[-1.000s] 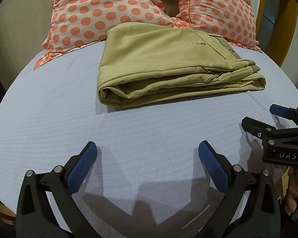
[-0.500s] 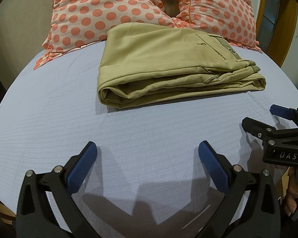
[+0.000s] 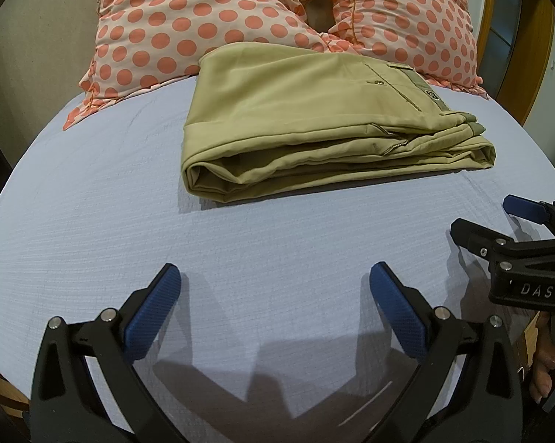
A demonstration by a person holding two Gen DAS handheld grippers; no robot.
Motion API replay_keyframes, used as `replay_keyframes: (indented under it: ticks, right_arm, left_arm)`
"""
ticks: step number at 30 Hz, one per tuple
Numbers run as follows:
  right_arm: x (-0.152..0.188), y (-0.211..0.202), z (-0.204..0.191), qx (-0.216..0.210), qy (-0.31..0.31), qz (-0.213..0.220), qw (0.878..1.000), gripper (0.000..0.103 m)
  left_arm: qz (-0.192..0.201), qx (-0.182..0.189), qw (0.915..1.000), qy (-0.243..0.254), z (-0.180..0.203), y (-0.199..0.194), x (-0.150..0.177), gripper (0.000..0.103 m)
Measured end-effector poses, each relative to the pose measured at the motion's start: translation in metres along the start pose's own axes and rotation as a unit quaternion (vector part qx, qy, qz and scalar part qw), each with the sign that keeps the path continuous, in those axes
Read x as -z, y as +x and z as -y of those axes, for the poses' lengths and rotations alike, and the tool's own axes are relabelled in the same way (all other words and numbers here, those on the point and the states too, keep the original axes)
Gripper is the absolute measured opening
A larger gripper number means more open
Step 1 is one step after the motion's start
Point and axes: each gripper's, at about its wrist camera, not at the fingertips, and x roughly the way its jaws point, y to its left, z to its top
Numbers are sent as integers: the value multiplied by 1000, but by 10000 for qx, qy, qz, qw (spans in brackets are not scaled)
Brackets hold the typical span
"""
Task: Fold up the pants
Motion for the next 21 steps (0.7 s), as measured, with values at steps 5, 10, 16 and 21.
replay_keyframes:
  ticks: [5, 10, 16, 21]
  right_arm:
    - [0, 0, 0, -1, -1, -4, 10000, 102]
    - [0, 0, 0, -1, -2, 2, 10000, 102]
    - [0, 0, 0, -3, -6, 3, 10000, 102]
    - [0, 0, 0, -5, -6, 0, 10000, 102]
  left_arm:
    - [-36, -2, 10000, 6, 0, 1, 0, 101]
    - [-178, 2, 9998, -14, -1, 2, -5, 101]
    - [-233, -15, 9997, -33, 1, 4, -7, 101]
    - [-198, -30, 9998, -59, 1, 4, -6, 101]
